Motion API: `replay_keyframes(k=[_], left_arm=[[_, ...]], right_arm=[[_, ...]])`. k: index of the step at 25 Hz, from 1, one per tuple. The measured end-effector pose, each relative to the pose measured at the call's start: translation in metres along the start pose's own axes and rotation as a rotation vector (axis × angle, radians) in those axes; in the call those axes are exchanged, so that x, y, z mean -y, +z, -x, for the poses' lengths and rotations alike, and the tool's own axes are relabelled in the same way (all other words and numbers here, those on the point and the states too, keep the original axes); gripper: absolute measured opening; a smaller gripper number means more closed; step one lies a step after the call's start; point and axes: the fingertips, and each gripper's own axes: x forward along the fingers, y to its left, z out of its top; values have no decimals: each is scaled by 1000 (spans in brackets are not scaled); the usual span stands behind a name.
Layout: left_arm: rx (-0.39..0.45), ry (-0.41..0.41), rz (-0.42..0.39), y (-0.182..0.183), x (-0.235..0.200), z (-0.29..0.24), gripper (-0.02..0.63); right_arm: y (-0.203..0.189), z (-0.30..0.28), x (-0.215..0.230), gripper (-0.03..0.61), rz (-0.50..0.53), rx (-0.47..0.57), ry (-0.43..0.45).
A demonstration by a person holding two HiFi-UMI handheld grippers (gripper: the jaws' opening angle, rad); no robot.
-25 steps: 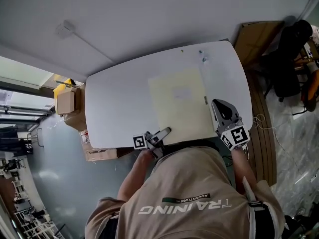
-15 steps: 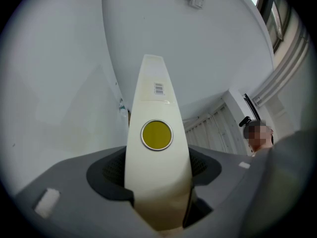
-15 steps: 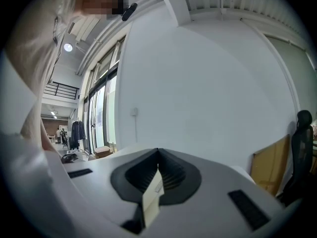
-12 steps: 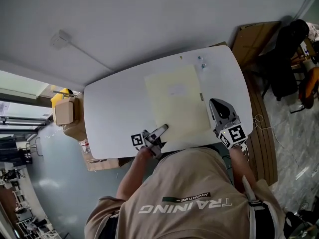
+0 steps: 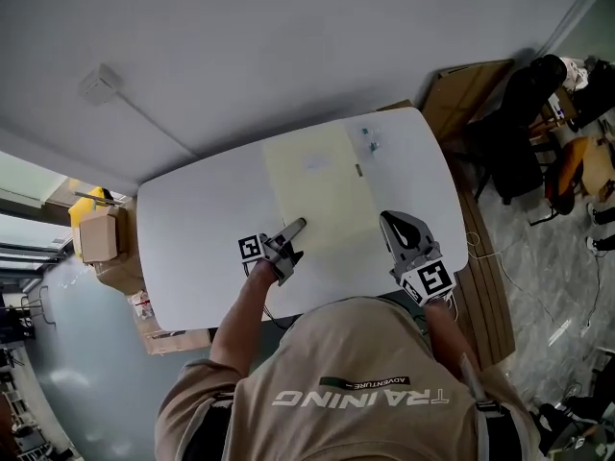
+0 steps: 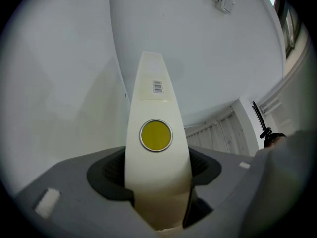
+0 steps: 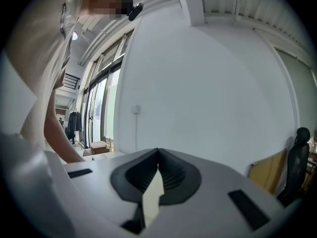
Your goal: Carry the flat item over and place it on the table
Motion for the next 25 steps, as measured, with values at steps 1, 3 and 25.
replay_keyframes(k=[1, 3, 25], left_arm=[[-2, 0, -1, 7, -1, -3, 298], [-7, 13, -17, 22, -6, -9, 298], [-3, 100, 97, 65, -59, -53, 298]], right_arm=[[-2, 2, -1, 3, 1, -12, -2], [-6, 7, -2, 3, -4, -27, -12], [-26, 7, 6, 3, -30, -87, -13]])
